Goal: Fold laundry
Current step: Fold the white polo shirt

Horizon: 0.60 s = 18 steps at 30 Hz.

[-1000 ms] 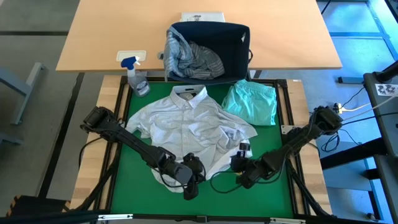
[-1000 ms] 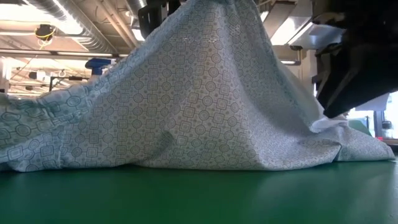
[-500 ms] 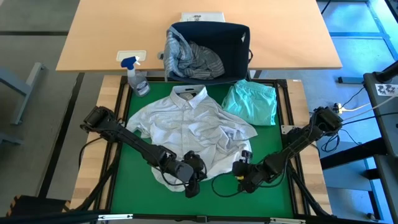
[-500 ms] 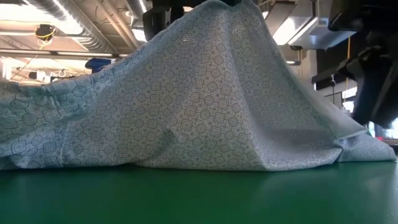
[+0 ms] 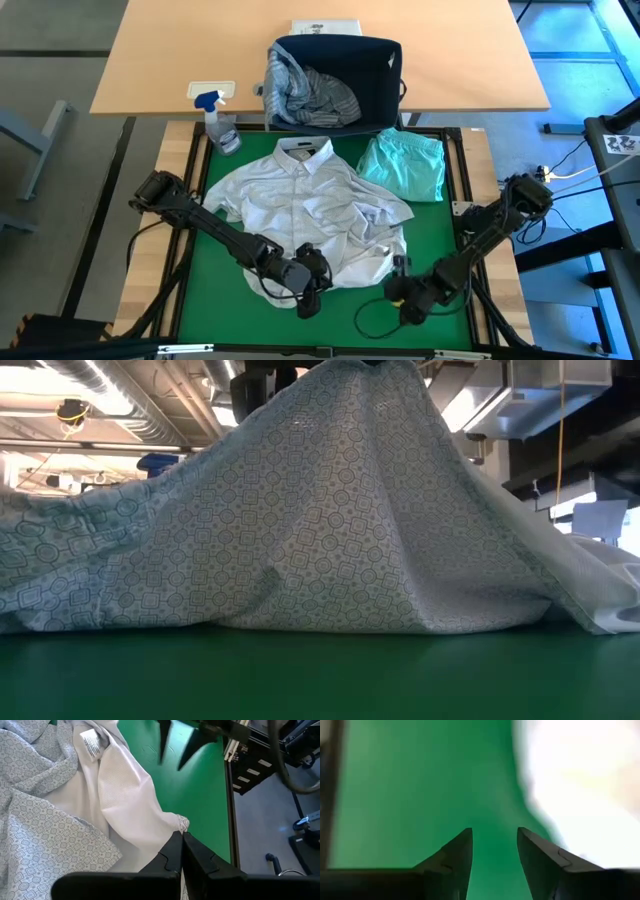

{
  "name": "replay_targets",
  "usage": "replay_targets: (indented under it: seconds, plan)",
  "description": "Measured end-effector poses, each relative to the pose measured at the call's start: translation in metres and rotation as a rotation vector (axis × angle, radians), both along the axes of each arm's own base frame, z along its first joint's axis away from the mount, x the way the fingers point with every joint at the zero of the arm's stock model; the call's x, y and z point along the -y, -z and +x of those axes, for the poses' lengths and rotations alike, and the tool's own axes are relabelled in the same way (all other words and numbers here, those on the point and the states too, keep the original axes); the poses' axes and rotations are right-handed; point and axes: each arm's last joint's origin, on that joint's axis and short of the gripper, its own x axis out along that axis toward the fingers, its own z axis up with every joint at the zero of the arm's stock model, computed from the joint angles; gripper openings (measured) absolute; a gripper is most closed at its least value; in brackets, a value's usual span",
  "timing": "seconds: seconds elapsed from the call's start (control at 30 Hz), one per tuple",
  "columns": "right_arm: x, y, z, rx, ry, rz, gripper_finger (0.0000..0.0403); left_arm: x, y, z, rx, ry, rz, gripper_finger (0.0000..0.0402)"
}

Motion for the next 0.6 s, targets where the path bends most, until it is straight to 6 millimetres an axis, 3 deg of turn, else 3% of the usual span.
replay_targets:
  seconds: [0.13,0.23,0.43,0.6]
  plan:
    - [0.004,-0.002,0.003,0.119,0.059,-0.117,0.0154,0.0,0.0,0.0,0.001,0.004,0.005,0.0]
    - [0.005,0.003,0.007,0.108,0.027,-0.153,0.0154,0.0,0.0,0.0,0.0,0.007,0.004,0.0]
    - [-0.003,0.015,0.002,-0.053,0.037,-0.007,0.0154,0.001,0.0,0.0,-0.004,0.018,-0.005,0.0]
    - [-0.005,0.015,-0.001,-0.018,0.139,-0.005,0.0154,0.0,0.0,0.0,-0.004,0.017,-0.005,0.0]
